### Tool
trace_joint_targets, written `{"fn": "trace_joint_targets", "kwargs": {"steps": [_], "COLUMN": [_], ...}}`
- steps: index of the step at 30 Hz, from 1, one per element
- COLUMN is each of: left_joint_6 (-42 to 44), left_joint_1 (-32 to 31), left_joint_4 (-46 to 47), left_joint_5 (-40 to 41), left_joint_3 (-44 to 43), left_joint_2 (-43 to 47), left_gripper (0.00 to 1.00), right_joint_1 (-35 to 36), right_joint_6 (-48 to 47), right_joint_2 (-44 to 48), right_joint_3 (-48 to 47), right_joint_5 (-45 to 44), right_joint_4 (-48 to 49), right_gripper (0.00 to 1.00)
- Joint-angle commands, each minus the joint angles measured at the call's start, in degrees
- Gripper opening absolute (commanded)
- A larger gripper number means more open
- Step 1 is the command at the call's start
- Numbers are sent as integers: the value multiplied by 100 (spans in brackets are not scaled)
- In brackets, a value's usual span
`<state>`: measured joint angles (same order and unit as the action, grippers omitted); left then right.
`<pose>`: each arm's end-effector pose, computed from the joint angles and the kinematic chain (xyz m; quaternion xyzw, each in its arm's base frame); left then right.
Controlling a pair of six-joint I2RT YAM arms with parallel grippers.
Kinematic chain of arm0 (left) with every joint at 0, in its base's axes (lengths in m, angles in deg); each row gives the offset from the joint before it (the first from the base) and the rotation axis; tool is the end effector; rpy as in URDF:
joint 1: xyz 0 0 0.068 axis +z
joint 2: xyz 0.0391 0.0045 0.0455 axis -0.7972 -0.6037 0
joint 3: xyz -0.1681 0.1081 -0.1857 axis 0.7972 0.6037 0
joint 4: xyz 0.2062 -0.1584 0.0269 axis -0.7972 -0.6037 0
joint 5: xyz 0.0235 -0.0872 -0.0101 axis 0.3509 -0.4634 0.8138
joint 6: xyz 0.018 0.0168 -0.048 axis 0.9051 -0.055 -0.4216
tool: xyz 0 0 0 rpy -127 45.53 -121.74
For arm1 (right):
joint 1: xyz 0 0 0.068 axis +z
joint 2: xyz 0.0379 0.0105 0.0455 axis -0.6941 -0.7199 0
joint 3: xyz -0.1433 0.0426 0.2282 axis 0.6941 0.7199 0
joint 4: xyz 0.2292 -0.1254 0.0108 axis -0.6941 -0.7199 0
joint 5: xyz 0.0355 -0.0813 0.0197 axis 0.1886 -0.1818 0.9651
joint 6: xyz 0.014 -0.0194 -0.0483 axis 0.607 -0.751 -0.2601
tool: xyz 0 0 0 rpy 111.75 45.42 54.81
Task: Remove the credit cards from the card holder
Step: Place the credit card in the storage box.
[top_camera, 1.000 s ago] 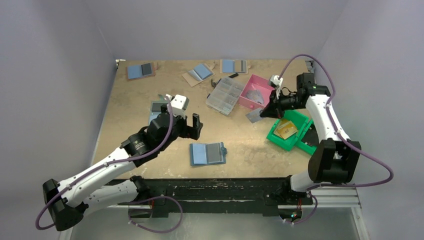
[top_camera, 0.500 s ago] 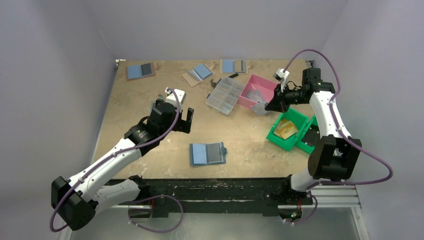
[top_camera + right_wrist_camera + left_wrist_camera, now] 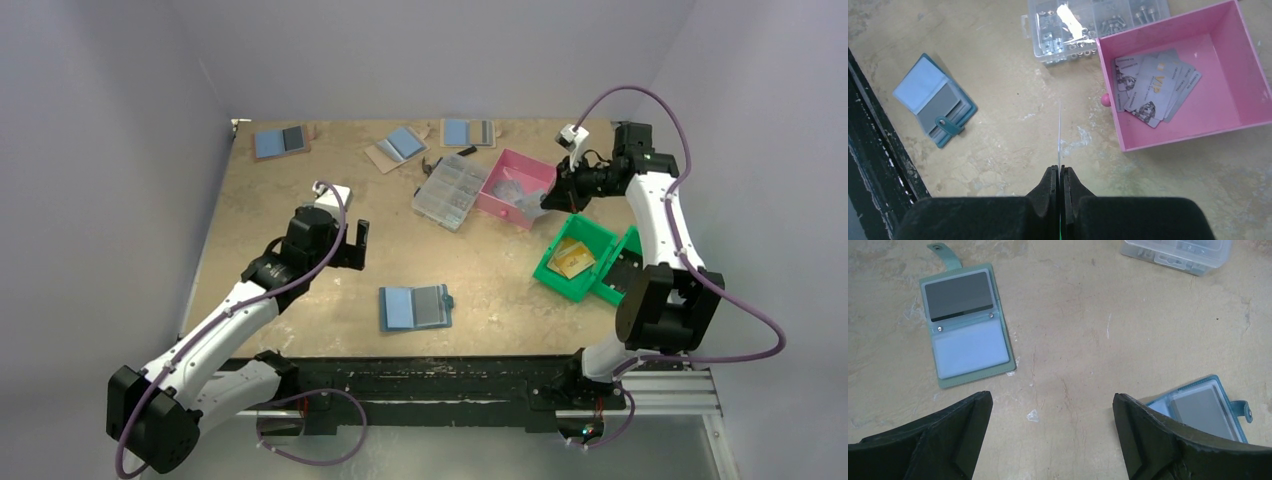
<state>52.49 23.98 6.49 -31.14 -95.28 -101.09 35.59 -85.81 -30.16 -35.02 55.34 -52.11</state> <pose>0.1922 -0.0973 0.2725 0.0817 0.8789 -0.0704 0.4647 0.3158 -0.0195 0.3231 -0.3462 0.8209 0.2701 0.3650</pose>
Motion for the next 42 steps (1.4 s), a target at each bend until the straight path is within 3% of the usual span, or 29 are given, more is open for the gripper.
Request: {"fn": "trace_joint_targets", "kwargs": {"steps": [1,12,24,42], "left_joint_6": [55,45,45,44], "left_joint_1": [80,101,103,177], "left_joint_4": [199,183,155,139], "left_joint_5": [-78,-104,-62,-62], "left_joint_3": [-74,-74,-74,-92], "left_joint_2": [51,13,13,-99], "left_gripper": [99,99,99,98], "right_joint_1": [-146,-328,-346,-126], "right_joint_6": [145,157,280,1064], "right_joint_2": [203,523,134,-2102], "right_joint_3": [-178,1,-293,-2483], "right_joint_5": [-172,-305,-333,-861], "right_joint_4": [35,45,35,265], "right_gripper": [0,0,0,1]}}
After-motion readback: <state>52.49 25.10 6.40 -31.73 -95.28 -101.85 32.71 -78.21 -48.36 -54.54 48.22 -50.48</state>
